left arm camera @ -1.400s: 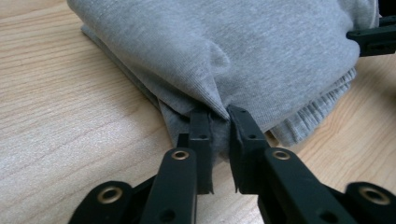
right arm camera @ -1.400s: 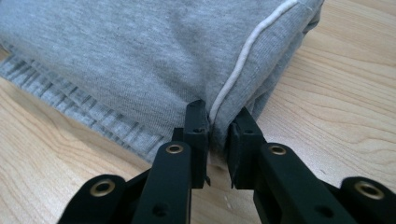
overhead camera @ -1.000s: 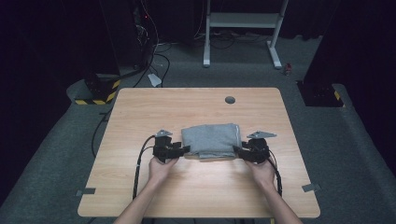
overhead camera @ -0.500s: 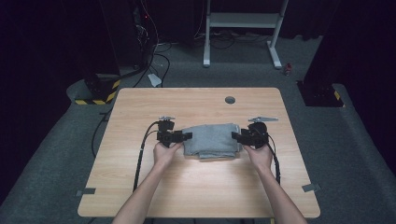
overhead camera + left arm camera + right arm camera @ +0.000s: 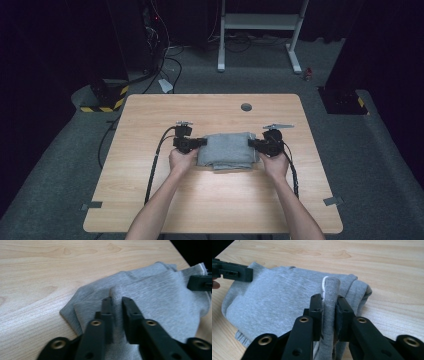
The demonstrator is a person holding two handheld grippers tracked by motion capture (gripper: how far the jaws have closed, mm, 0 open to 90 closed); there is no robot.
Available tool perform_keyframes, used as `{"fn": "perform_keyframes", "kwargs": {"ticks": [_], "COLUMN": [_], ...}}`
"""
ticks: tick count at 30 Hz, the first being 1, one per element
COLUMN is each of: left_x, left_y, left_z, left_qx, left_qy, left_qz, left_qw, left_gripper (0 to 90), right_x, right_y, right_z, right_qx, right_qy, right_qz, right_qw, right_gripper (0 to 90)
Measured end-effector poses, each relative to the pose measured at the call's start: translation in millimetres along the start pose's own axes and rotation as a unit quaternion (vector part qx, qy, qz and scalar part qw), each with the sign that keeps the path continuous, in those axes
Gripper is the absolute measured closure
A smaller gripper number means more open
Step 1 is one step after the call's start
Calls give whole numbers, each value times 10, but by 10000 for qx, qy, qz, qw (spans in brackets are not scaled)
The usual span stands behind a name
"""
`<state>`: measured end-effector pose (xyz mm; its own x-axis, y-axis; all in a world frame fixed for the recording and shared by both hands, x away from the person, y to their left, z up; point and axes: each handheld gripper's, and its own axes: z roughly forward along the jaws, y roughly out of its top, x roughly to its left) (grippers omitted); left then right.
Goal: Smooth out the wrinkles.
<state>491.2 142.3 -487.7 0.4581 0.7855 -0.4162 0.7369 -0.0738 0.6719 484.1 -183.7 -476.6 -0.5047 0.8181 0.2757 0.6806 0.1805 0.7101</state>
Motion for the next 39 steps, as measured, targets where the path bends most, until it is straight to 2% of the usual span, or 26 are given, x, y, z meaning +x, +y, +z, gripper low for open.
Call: {"fn": "perform_keyframes", "kwargs": {"ticks": [1,8,10,12,16,18,20,21,24,28,34,39], "left_x": [-2,-36,-49,-116,-205,-252,-301,-315,-355,-381,-373,-327], "left_y": [2,-13,-27,-88,-202,-296,-383,-415,-547,-692,-793,-728], "left_z": [-22,-219,-269,-383,-466,-484,-490,-489,-477,-440,-374,-287], "left_qx": [-23,-313,-357,-462,-489,-389,-292,-270,-64,176,360,371], "left_qy": [-32,-247,-301,-391,-482,-559,-535,-547,-422,-388,-205,-57], "left_qz": [61,158,206,346,468,580,735,743,952,1054,1191,1168], "left_qw": [10000,9991,9987,9976,9965,9960,9954,9954,9945,9935,9920,9924], "left_gripper": [852,859,859,858,857,857,857,857,858,858,857,857], "right_x": [10,105,134,158,234,264,298,311,333,341,330,300], "right_y": [0,-28,-66,-106,-234,-312,-396,-449,-563,-690,-818,-789], "right_z": [-15,-168,-223,-270,-357,-386,-409,-414,-423,-422,-377,-272], "right_qx": [-32,-272,-315,-381,-403,-412,-388,-354,-243,-147,13,66], "right_qy": [-19,-56,-25,-71,-113,-107,-154,-159,-117,-115,-142,-238], "right_qz": [-71,-439,-471,-639,-906,-999,-1117,-1177,-1173,-1262,-1268,-1259], "right_qw": [10000,9986,9984,9972,9950,9941,9929,9923,9927,9918,9918,9917], "right_gripper": [797,801,800,800,798,796,796,795,792,793,789,790]}}
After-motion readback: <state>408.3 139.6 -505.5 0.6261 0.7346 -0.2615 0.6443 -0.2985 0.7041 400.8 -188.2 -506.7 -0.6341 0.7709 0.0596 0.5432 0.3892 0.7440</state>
